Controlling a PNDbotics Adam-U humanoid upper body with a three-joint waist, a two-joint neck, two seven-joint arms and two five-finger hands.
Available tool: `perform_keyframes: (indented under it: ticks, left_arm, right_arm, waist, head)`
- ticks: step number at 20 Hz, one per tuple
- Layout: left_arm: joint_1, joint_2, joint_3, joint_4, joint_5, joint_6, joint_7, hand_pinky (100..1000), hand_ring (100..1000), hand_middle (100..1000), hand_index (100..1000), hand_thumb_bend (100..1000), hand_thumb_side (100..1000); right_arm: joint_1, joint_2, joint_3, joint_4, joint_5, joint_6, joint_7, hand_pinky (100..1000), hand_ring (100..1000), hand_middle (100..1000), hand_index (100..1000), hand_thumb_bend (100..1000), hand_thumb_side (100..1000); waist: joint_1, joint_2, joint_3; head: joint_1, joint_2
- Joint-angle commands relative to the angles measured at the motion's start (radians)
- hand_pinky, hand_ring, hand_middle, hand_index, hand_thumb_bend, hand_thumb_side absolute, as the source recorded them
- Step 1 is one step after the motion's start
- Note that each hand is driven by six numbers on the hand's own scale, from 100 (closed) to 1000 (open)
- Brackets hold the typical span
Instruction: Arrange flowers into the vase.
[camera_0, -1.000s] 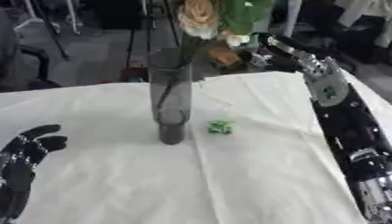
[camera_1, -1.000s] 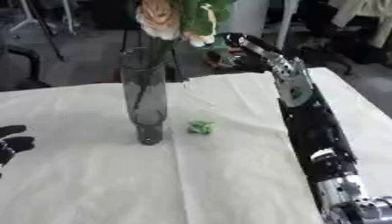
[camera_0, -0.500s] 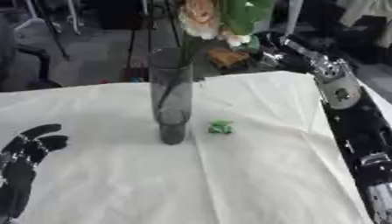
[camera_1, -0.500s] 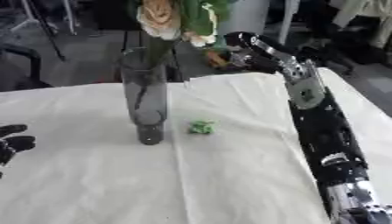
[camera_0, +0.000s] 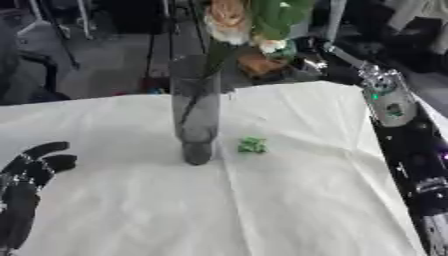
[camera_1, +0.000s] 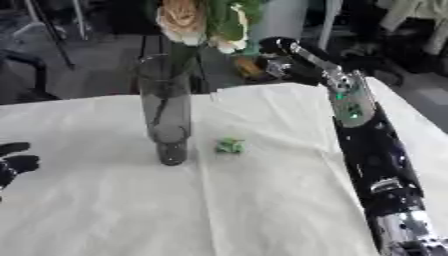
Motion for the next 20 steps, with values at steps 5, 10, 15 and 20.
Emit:
perform_keyframes:
  ticks: [5,10,15,20]
  left_arm:
    - [-0.006,0.021,0.012,-0.015,-0.004,-0.002,0.003,764,721,749,790,830,980]
    - [-0.005,0.021,0.012,-0.014,-0.004,-0.002,0.002,764,721,749,790,830,980]
    - [-0.005,0.020,0.011,-0.015,-0.004,-0.002,0.002,764,721,749,790,830,980]
    - [-0.004,0.020,0.012,-0.015,-0.005,-0.002,0.003,764,721,749,790,830,980]
  right_arm:
    - [-0.012,-0.033,-0.008,-0.027,-0.011,0.006,0.000,981,920,815,927,488,785]
    - [-0.008,-0.032,-0.009,-0.027,-0.012,0.008,0.002,981,919,813,926,486,786]
    - [-0.007,-0.032,-0.008,-0.027,-0.013,0.008,0.004,980,918,811,926,485,786]
    - [-0.007,-0.031,-0.007,-0.026,-0.013,0.007,0.006,980,918,811,926,485,786]
  waist:
    - [0.005,-0.009,-0.002]
    - [0.007,-0.011,-0.004]
    - [0.009,-0.010,-0.004]
    - [0.009,-0.009,-0.005]
  head:
    - [0.004,-0.005]
    - [0.003,-0.004]
    - [0.002,-0.004]
    - [0.003,-0.005]
